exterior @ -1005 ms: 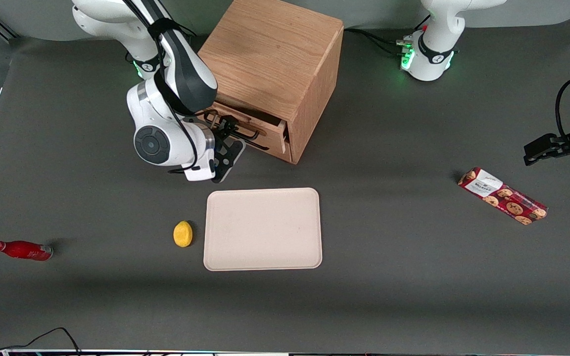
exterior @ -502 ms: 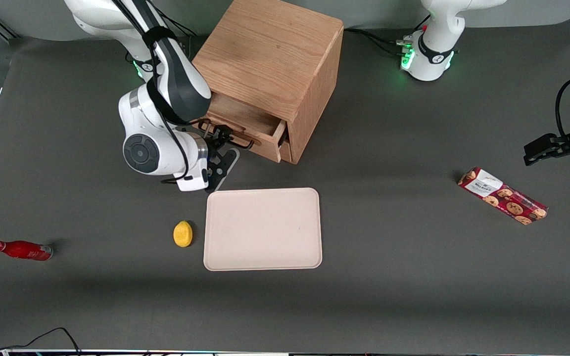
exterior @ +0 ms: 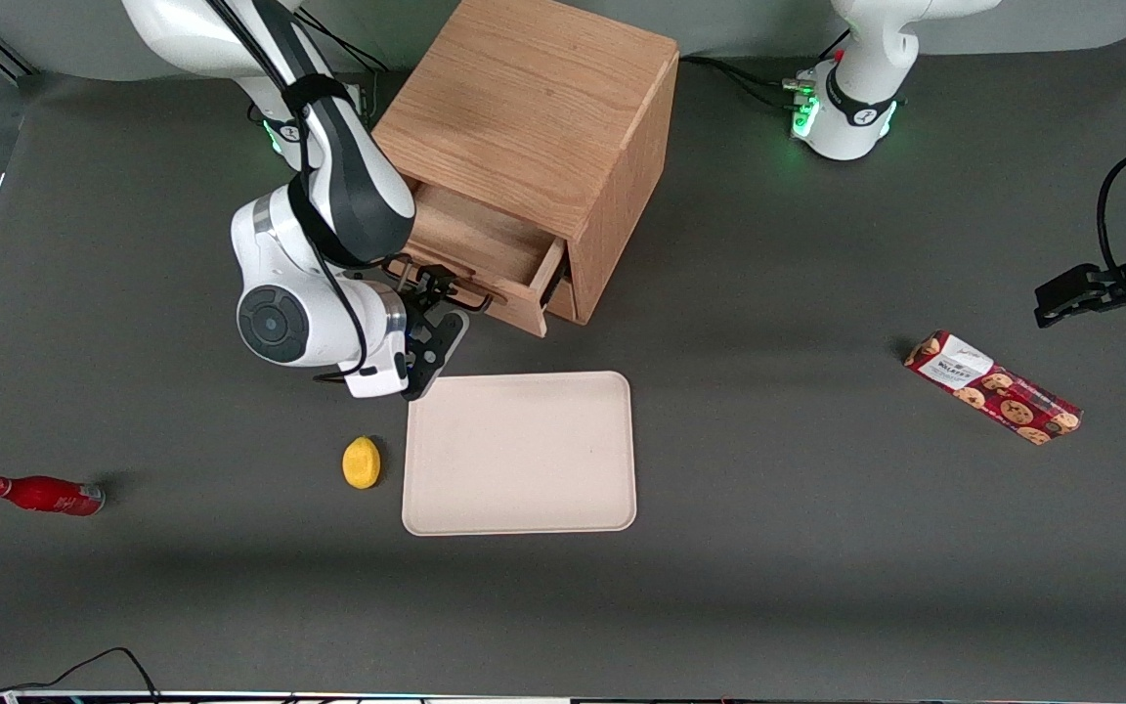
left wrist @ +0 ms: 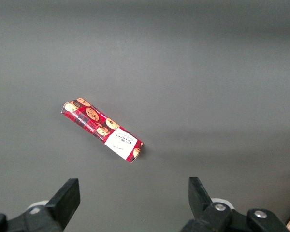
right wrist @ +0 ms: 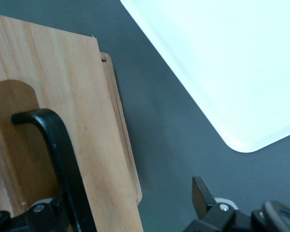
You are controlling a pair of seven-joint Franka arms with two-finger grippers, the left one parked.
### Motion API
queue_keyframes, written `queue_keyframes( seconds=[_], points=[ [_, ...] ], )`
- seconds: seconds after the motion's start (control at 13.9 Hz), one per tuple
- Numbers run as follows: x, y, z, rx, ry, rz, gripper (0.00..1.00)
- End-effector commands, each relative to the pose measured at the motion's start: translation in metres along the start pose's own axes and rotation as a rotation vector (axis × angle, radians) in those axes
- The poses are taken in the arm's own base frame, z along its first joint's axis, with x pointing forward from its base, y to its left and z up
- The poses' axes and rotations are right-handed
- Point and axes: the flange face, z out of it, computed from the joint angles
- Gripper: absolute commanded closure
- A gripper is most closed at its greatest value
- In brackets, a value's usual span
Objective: Open upper drawer
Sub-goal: 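Pull the upper drawer outward by its handle with the right gripper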
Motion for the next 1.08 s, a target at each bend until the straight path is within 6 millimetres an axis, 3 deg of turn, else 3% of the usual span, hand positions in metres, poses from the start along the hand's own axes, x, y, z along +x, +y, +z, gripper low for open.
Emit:
queue_keyframes(
  seconds=[0.0,0.5,1.0],
  points=[
    [0.005,0.015,-0.006,-0.019,0.003,-0.025,0.00],
    [0.002,0.050,-0.014,-0.019,0.030,-0.036,0.00],
    [0.002,0.071,-0.026,-0.038,0.052,-0.045,0.00]
  ],
)
